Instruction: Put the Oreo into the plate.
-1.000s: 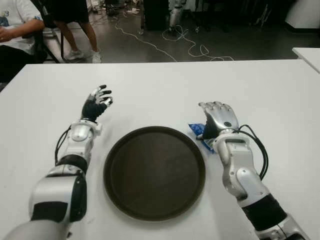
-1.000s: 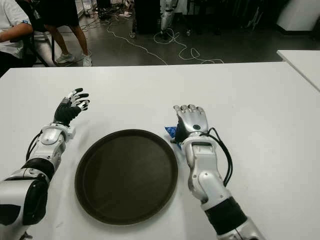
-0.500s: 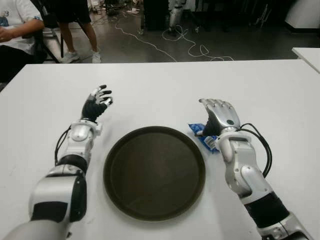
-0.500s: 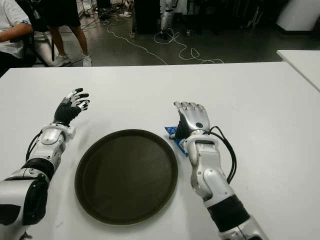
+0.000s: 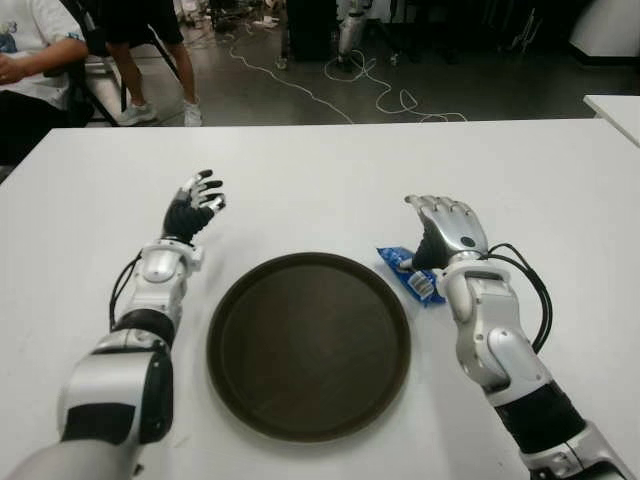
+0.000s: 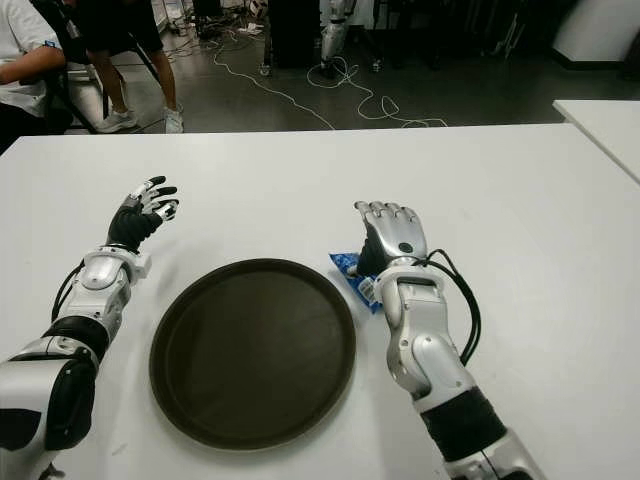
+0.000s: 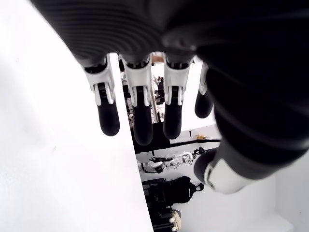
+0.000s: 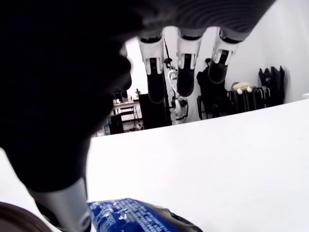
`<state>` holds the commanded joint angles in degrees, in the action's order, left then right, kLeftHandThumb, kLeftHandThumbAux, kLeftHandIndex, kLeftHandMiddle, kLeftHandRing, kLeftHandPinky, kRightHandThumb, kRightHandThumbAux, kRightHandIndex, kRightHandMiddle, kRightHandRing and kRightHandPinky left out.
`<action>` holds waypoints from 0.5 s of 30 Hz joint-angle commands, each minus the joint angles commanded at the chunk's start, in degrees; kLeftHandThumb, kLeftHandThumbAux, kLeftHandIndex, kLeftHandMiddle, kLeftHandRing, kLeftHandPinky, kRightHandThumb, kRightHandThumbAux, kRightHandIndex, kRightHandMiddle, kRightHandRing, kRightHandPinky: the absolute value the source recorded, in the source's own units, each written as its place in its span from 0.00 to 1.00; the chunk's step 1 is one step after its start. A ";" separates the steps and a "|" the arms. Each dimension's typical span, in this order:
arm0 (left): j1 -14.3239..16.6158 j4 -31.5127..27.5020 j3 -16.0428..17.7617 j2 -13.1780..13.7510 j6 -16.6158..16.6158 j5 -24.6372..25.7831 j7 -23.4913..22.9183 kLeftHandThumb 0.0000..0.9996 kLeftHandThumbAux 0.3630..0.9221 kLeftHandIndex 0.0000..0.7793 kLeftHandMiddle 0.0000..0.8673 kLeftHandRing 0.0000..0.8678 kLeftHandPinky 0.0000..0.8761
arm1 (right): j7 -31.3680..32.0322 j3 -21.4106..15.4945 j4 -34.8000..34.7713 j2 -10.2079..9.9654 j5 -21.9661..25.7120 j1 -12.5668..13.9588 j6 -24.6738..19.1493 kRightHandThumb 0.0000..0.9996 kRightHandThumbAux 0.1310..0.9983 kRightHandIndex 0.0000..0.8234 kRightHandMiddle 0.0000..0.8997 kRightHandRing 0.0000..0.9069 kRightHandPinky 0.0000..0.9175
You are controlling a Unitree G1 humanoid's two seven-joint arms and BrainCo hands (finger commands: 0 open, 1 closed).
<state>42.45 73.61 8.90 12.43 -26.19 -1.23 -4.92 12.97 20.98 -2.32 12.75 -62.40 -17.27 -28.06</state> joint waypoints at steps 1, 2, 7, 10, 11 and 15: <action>0.01 0.00 0.02 0.00 -0.04 -0.02 -0.01 0.16 0.64 0.19 0.26 0.25 0.26 | 0.14 0.02 -0.06 0.08 0.03 -0.03 -0.03 0.00 0.80 0.13 0.12 0.12 0.10; 0.01 0.00 0.03 -0.01 -0.06 -0.03 -0.02 0.16 0.64 0.19 0.26 0.25 0.26 | 0.26 0.01 -0.13 0.15 0.07 -0.05 -0.06 0.00 0.80 0.13 0.12 0.12 0.10; 0.01 -0.06 -0.03 -0.05 -0.24 -0.19 -0.08 0.16 0.62 0.18 0.26 0.25 0.27 | 1.25 -0.02 -0.48 0.64 0.20 -0.17 -0.41 0.00 0.80 0.13 0.12 0.12 0.10; 0.00 -0.07 -0.05 -0.02 -0.27 -0.19 -0.29 0.15 0.60 0.18 0.25 0.25 0.27 | 0.80 0.05 -0.59 0.98 0.37 0.03 -0.07 0.00 0.79 0.14 0.13 0.13 0.12; 0.00 -0.10 -0.08 -0.02 -0.29 -0.21 -0.33 0.15 0.60 0.17 0.25 0.25 0.27 | 0.68 0.08 -0.63 1.13 0.42 0.11 0.07 0.00 0.79 0.14 0.13 0.14 0.12; -0.04 -0.16 -0.14 -0.01 -0.34 -0.26 -0.37 0.15 0.60 0.17 0.25 0.25 0.26 | 0.91 0.24 -0.81 1.41 0.45 0.20 -0.10 0.00 0.78 0.15 0.14 0.14 0.12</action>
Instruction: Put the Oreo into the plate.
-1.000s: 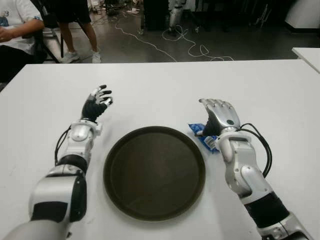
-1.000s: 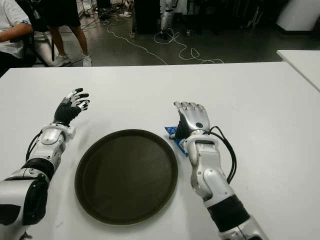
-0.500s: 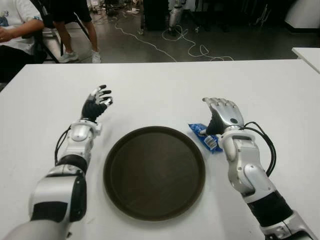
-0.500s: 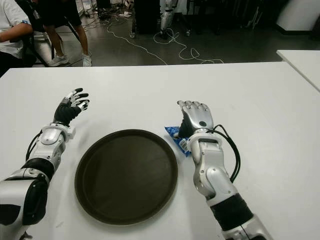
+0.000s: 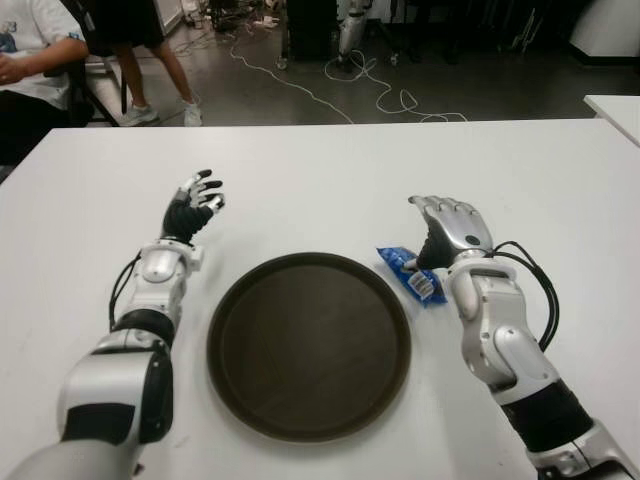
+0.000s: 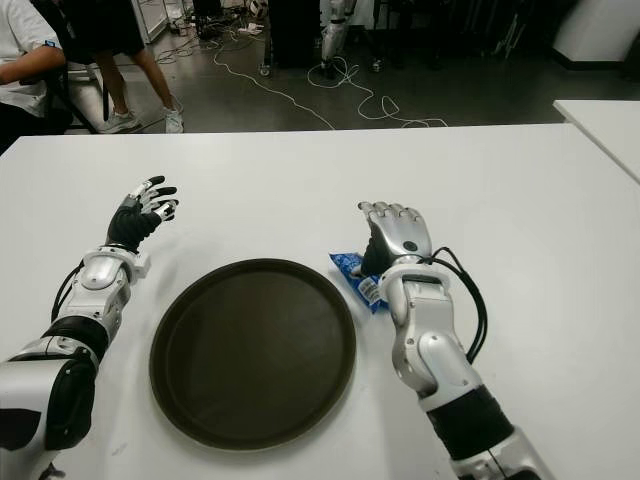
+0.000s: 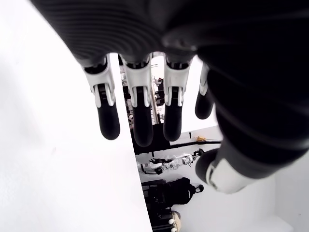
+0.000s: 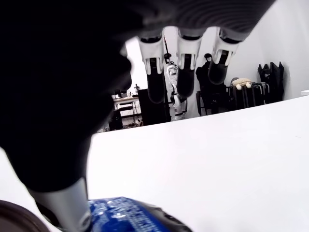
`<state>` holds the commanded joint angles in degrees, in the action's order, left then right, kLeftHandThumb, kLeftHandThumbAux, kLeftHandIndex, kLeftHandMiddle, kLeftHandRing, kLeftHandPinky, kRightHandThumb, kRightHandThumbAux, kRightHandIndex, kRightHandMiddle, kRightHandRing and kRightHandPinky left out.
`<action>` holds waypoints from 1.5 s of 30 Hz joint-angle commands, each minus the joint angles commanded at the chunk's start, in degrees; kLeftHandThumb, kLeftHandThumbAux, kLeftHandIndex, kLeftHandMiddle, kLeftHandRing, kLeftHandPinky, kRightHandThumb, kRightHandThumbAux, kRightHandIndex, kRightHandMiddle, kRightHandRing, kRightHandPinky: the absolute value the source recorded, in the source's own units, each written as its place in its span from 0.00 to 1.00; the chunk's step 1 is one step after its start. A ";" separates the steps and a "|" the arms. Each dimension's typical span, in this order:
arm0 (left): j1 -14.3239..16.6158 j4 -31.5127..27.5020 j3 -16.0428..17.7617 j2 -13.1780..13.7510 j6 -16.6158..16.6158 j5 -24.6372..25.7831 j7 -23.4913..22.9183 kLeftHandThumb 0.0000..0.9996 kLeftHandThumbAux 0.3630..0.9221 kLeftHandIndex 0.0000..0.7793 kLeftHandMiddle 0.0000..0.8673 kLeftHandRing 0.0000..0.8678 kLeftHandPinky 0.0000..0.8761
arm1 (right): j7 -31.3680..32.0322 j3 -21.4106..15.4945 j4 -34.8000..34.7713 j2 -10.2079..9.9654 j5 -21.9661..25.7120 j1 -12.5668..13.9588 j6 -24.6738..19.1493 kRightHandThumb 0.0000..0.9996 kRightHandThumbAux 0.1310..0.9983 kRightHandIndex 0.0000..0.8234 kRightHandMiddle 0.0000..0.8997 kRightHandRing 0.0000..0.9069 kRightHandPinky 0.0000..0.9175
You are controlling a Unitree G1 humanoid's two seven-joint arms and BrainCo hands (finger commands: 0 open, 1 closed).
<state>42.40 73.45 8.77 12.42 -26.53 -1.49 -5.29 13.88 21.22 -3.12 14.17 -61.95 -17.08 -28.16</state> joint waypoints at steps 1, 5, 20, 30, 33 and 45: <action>-0.01 -0.01 0.00 0.02 -0.01 0.00 -0.03 0.15 0.60 0.16 0.25 0.25 0.26 | 0.18 0.01 -0.08 -0.01 -0.01 0.02 -0.17 0.00 0.78 0.15 0.14 0.14 0.12; -0.03 -0.03 0.11 0.06 -0.01 0.11 -0.20 0.15 0.59 0.16 0.24 0.24 0.25 | 0.54 -0.37 -0.59 -0.19 0.55 0.46 -0.62 0.00 0.77 0.13 0.14 0.14 0.12; -0.02 0.01 -0.41 0.25 0.20 -0.56 0.55 0.13 0.60 0.16 0.24 0.23 0.25 | -6.02 -4.76 -0.72 -3.90 8.50 3.40 -0.44 0.00 0.72 0.12 0.13 0.12 0.08; 0.05 0.02 -0.76 0.24 0.19 -0.71 1.18 0.13 0.60 0.18 0.25 0.24 0.26 | -9.73 -5.15 0.68 -3.07 11.99 4.23 2.32 0.00 0.73 0.14 0.16 0.16 0.12; 0.01 0.01 -0.98 0.25 -0.01 -0.88 1.38 0.13 0.60 0.18 0.25 0.25 0.26 | -10.08 -4.60 0.86 -3.00 11.40 4.05 1.60 0.00 0.73 0.13 0.14 0.14 0.10; -0.06 0.03 -0.72 0.11 -0.03 -0.65 1.10 0.14 0.61 0.18 0.26 0.25 0.26 | -11.48 -3.77 0.85 -3.21 10.62 4.00 -0.23 0.00 0.68 0.09 0.11 0.10 0.06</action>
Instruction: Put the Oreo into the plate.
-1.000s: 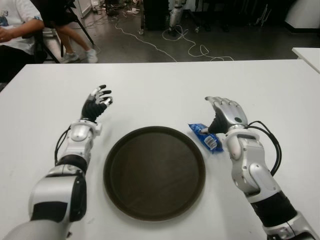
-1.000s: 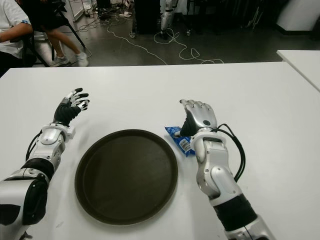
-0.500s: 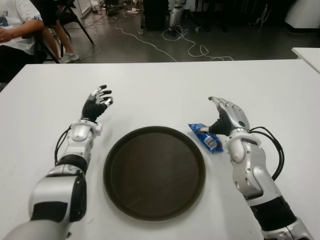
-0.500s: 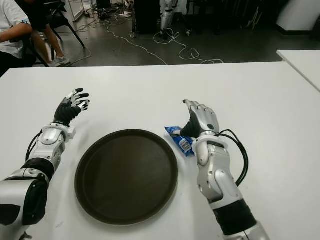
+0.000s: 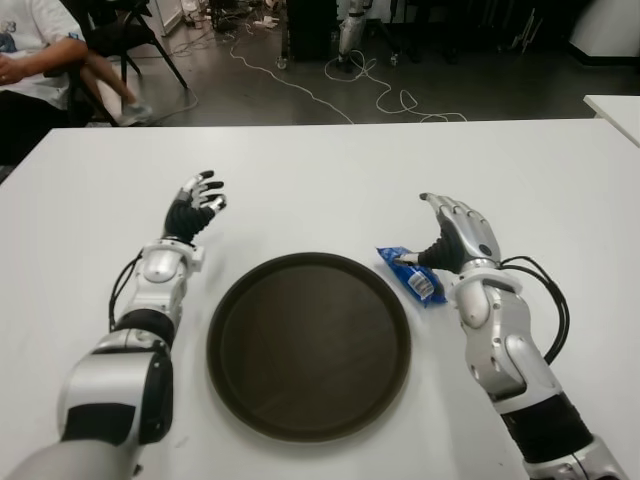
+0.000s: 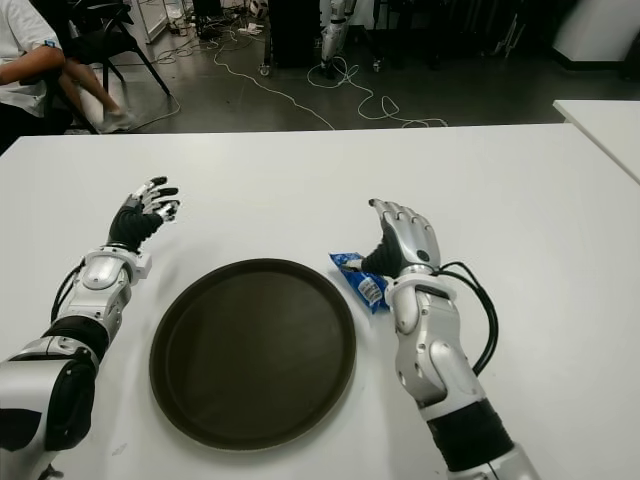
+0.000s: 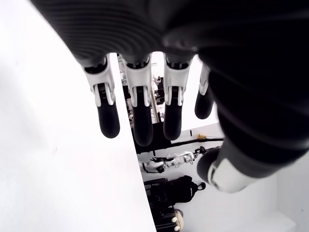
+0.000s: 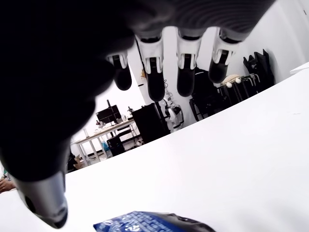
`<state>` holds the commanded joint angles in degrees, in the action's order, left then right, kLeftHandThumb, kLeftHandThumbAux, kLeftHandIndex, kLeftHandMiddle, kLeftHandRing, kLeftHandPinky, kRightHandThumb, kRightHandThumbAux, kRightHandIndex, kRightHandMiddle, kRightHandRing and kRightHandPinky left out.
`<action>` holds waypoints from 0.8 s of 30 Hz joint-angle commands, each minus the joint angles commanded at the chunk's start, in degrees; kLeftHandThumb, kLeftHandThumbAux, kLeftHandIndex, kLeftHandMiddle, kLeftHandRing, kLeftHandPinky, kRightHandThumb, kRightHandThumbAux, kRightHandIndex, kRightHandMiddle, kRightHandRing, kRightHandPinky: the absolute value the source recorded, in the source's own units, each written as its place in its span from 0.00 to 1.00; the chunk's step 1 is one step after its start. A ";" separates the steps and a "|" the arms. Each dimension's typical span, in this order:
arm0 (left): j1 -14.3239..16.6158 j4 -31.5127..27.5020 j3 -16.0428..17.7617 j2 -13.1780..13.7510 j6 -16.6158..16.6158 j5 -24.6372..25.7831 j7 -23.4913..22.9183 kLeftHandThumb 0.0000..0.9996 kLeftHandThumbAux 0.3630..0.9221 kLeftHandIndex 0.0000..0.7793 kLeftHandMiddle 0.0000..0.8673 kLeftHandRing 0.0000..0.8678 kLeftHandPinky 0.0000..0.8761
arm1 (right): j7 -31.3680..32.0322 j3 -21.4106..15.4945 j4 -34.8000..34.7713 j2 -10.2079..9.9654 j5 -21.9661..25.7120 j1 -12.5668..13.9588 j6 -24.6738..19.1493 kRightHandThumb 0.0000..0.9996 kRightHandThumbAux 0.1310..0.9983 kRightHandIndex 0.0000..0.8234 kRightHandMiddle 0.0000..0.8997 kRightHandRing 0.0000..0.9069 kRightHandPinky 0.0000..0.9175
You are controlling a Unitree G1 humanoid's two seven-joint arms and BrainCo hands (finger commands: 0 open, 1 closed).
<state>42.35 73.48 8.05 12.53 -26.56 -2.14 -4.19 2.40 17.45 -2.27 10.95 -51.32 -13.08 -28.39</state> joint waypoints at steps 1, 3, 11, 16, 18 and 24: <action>0.00 0.01 0.04 -0.01 0.01 0.04 -0.04 0.14 0.61 0.18 0.26 0.25 0.26 | -0.15 0.09 0.00 0.06 0.01 0.03 0.05 0.00 0.68 0.09 0.11 0.10 0.06; 0.00 0.00 0.10 -0.03 0.03 0.09 -0.09 0.14 0.61 0.18 0.26 0.25 0.27 | -0.30 0.31 0.05 0.24 -0.07 0.05 0.07 0.00 0.68 0.09 0.11 0.10 0.06; -0.01 -0.11 0.22 -0.03 -0.13 0.18 -0.29 0.15 0.59 0.18 0.26 0.25 0.26 | -0.86 0.90 0.45 0.82 -0.32 0.00 0.28 0.00 0.69 0.09 0.12 0.11 0.06; -0.07 -0.12 0.33 -0.05 -0.19 0.26 -0.50 0.16 0.61 0.18 0.25 0.25 0.26 | -0.91 1.03 0.41 1.04 -0.29 0.01 0.16 0.00 0.70 0.09 0.11 0.10 0.06; -0.08 -0.11 0.43 -0.07 -0.18 0.34 -0.60 0.16 0.61 0.18 0.25 0.25 0.26 | -0.63 1.10 0.35 1.04 -0.38 -0.08 -0.21 0.00 0.71 0.09 0.11 0.10 0.06; -0.10 -0.09 0.60 -0.09 -0.24 0.39 -0.77 0.16 0.62 0.17 0.25 0.25 0.26 | -0.06 1.16 0.25 0.79 0.25 -0.14 -0.97 0.00 0.72 0.09 0.11 0.09 0.05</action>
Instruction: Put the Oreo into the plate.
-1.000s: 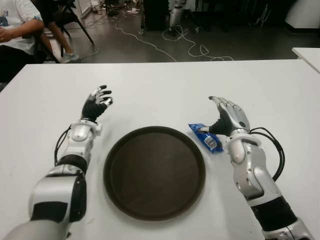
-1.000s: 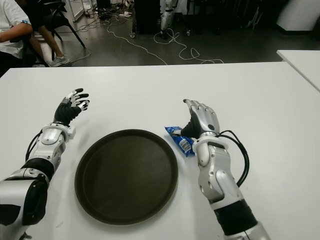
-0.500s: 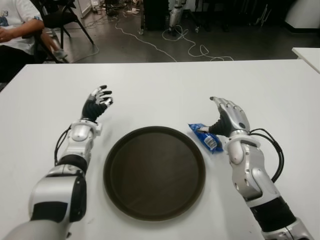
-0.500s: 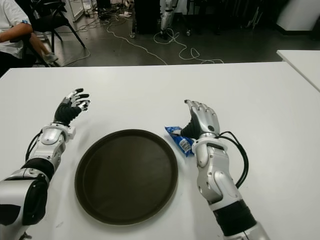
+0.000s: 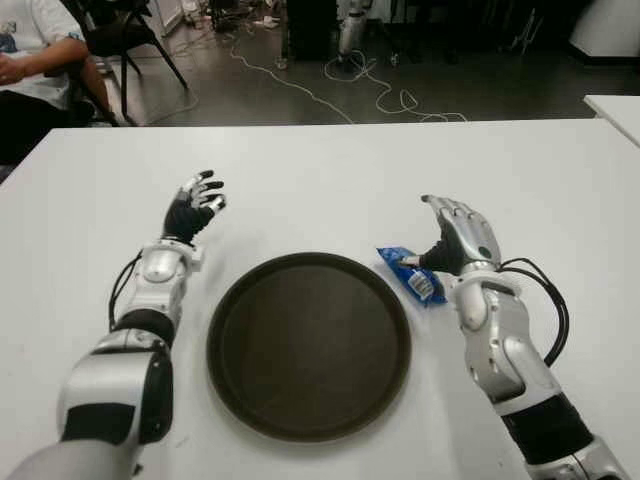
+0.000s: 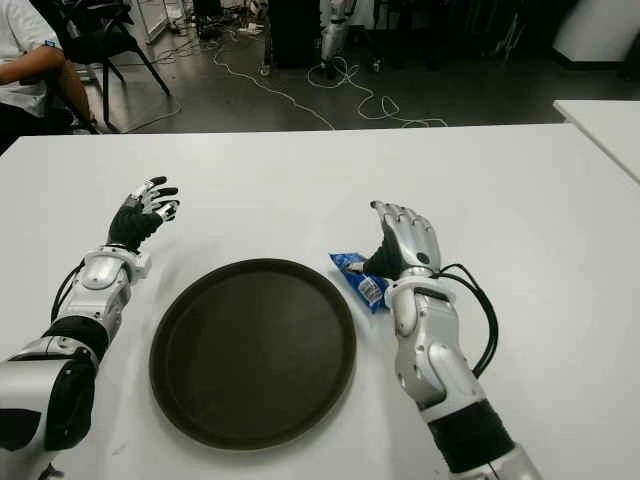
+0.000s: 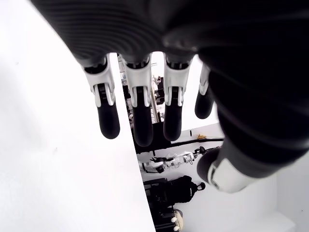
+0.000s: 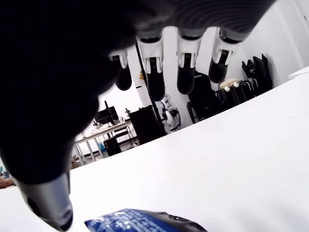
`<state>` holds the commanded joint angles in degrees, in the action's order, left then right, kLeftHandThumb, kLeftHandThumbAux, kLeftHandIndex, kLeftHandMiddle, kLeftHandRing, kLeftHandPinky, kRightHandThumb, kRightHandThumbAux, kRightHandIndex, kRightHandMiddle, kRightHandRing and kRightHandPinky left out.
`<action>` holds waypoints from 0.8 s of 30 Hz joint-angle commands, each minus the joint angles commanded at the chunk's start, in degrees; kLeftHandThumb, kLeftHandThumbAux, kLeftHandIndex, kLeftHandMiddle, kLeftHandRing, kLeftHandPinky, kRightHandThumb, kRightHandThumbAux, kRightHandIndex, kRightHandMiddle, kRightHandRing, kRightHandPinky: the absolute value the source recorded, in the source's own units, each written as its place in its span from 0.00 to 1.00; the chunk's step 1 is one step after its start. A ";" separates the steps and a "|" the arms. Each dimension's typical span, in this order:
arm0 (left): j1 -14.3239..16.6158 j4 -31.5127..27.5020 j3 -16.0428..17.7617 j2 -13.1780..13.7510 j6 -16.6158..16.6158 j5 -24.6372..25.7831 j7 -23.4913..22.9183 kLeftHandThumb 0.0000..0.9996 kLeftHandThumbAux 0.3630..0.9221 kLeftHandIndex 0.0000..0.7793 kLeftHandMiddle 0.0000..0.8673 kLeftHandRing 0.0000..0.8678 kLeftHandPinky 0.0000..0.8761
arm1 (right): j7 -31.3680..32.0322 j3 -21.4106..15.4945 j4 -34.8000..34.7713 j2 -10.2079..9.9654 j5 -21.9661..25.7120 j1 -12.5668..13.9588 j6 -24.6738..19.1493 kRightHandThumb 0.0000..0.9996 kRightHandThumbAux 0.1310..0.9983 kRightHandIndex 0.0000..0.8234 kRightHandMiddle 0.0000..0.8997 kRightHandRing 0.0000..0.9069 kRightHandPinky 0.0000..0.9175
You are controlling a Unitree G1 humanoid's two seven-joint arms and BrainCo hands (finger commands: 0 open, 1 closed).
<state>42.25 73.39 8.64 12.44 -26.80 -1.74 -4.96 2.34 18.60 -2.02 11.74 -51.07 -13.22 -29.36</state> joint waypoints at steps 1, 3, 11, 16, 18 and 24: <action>0.01 0.01 0.00 0.00 0.02 -0.02 0.03 0.16 0.61 0.17 0.25 0.25 0.26 | -0.09 -0.11 0.02 -0.05 0.41 0.08 0.22 0.00 0.72 0.09 0.11 0.10 0.06; 0.03 0.02 0.01 0.01 0.04 -0.04 0.05 0.15 0.61 0.17 0.25 0.25 0.26 | -0.17 -0.20 0.01 -0.07 0.80 0.15 0.42 0.00 0.73 0.10 0.11 0.10 0.06; -0.05 0.06 0.12 0.00 0.11 0.04 0.07 0.15 0.59 0.17 0.26 0.25 0.26 | 0.59 -0.58 0.14 -0.12 2.56 0.15 0.94 0.00 0.75 0.11 0.10 0.10 0.08; -0.04 0.09 0.15 -0.05 0.05 0.00 -0.03 0.16 0.60 0.17 0.26 0.25 0.27 | 0.13 -0.64 0.64 -0.04 3.16 0.20 1.36 0.00 0.75 0.10 0.11 0.10 0.08; -0.05 0.07 0.13 -0.06 -0.08 -0.05 -0.02 0.17 0.60 0.18 0.26 0.26 0.27 | -0.22 -0.71 0.91 -0.01 3.48 0.26 1.81 0.00 0.75 0.11 0.11 0.10 0.08; -0.04 0.06 -0.03 -0.01 -0.25 -0.29 0.23 0.18 0.63 0.18 0.26 0.25 0.27 | -0.37 -0.80 1.87 0.06 3.91 0.06 2.65 0.00 0.74 0.10 0.11 0.10 0.08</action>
<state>42.21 73.45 8.61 12.43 -27.05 -2.03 -4.73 1.97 17.80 -0.15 11.80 -47.16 -13.16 -26.71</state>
